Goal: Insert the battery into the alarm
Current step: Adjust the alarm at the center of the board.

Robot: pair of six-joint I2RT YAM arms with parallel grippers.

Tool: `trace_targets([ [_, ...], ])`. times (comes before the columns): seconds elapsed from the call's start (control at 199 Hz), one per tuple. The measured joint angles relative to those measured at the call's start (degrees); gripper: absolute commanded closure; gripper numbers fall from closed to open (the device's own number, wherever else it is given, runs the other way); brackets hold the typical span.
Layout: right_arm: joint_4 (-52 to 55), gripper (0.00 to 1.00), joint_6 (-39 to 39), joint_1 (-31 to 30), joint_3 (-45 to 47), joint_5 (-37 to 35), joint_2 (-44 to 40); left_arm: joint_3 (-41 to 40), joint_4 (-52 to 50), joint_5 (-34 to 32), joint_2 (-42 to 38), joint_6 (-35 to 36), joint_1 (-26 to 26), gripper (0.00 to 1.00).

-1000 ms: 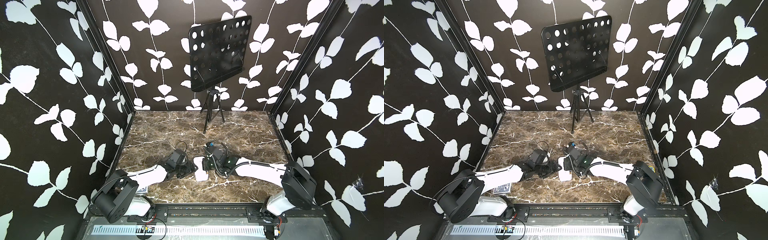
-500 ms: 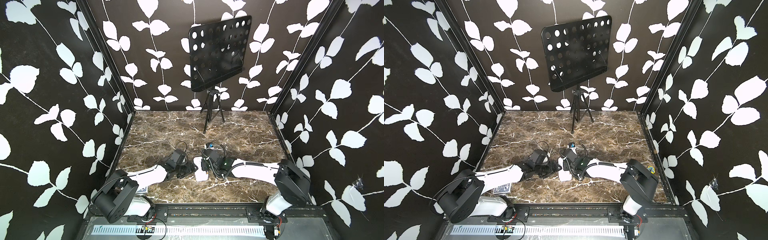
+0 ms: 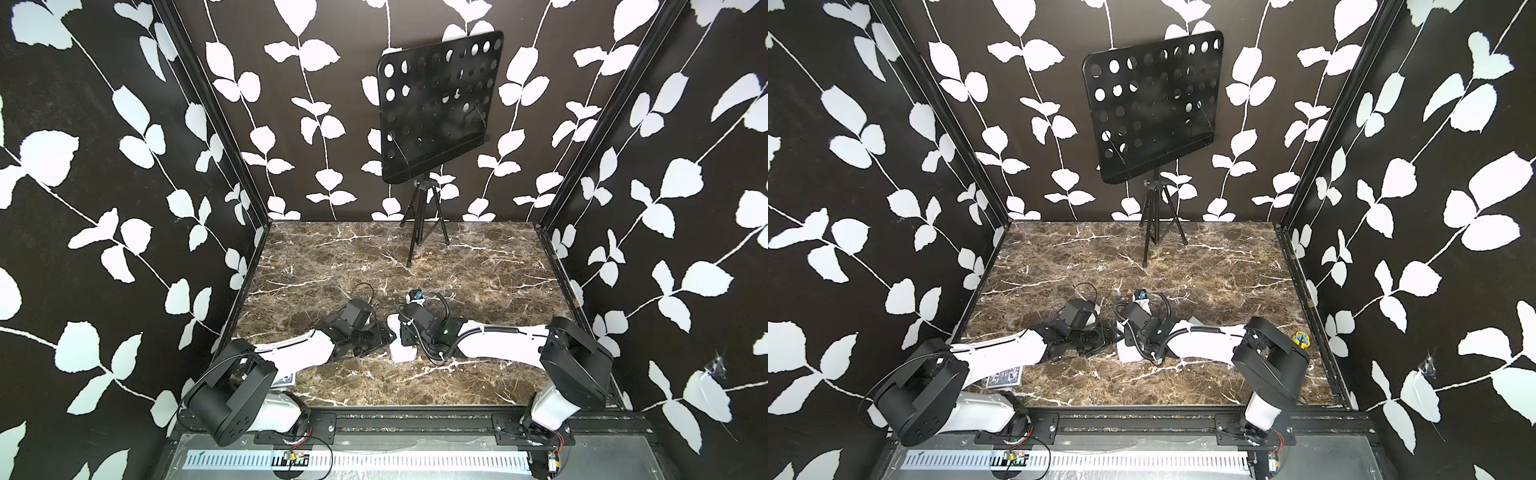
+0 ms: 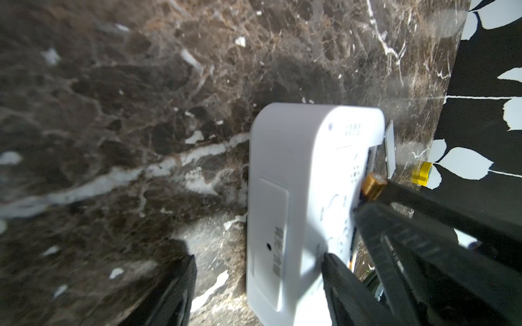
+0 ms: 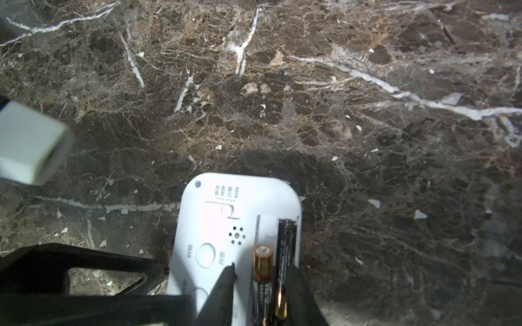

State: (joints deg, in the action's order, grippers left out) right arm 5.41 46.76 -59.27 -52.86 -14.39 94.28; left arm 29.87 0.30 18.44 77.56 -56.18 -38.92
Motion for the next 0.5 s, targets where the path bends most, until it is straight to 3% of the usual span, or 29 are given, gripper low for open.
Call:
trace_targets([
  [0.261,4.8,0.57,-0.7,0.0,1.9,-2.0,-8.3,0.0,2.6,-1.5,0.5,-1.6,0.0,0.33],
  [0.372,5.3,0.63,-1.6,0.0,3.1,-2.8,-12.7,0.2,3.6,-3.1,0.5,-2.6,0.1,0.43],
  [0.502,5.8,0.69,-2.3,0.1,5.6,-2.7,-12.7,0.2,4.6,-6.9,0.2,-4.5,0.2,0.62],
])
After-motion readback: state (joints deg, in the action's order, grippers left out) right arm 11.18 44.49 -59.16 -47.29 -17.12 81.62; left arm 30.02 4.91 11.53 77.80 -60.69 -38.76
